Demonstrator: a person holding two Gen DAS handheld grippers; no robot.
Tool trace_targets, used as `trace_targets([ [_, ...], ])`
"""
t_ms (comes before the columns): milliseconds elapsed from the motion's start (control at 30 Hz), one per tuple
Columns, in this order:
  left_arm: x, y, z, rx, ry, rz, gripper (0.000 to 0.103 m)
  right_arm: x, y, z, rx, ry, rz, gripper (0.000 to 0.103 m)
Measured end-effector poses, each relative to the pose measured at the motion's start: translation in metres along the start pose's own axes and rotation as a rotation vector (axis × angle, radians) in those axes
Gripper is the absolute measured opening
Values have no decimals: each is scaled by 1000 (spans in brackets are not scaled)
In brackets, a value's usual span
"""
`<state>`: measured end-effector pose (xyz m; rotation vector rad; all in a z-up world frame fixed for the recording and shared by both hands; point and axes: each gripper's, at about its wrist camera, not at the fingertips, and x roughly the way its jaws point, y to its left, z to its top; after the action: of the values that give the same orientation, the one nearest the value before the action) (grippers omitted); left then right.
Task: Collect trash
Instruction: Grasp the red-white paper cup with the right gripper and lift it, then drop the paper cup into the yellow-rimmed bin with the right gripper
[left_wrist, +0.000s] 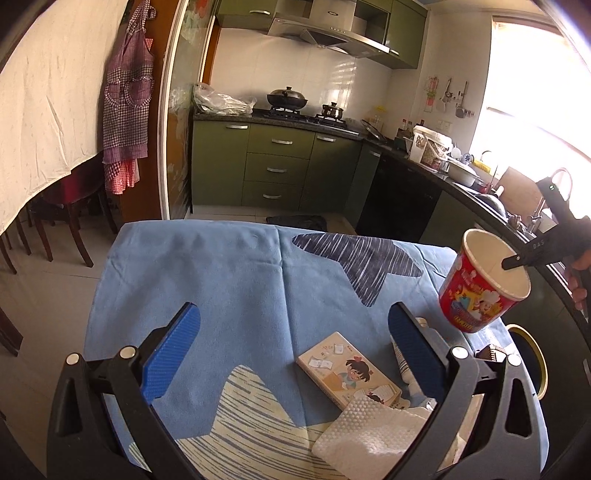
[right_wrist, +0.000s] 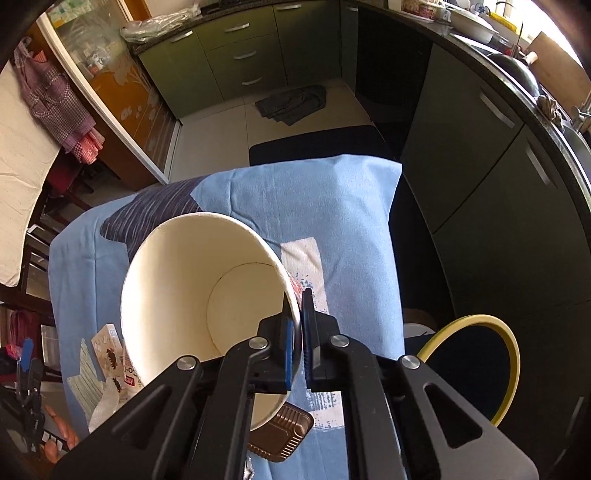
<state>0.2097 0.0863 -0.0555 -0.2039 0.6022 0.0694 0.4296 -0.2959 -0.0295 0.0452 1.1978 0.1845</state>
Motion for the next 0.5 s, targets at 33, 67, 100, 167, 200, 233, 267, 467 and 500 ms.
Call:
trace_targets([
  [33,0,0,-1,2,1,2,97,-10,-7,-1,14,-15,8,5],
  [67,1,-1,-1,4,0,5,97,-21,-16,-2,28,-30,12,5],
  [100,1,-1,-2,6,-1,6,97,-33,-29,-5,45,-46,11,5],
  [167,0,-2,-3,12,-4,5,97,-53,-62,-13,99,-73,1,5],
  [200,0,-3,-3,15,-6,7,97,-61,-82,-20,133,-83,-6,5],
  [233,0,-3,-4,17,-7,10,97,-67,-103,-27,167,-90,-16,5],
  [267,0,-3,-4,16,-7,8,97,-72,-126,-36,205,-94,-33,5],
  [467,0,-4,-4,13,-10,-5,97,-50,-243,-95,409,-57,-105,5],
  [500,0,-4,-5,16,-10,-3,97,-40,-257,-103,437,-42,-110,5],
])
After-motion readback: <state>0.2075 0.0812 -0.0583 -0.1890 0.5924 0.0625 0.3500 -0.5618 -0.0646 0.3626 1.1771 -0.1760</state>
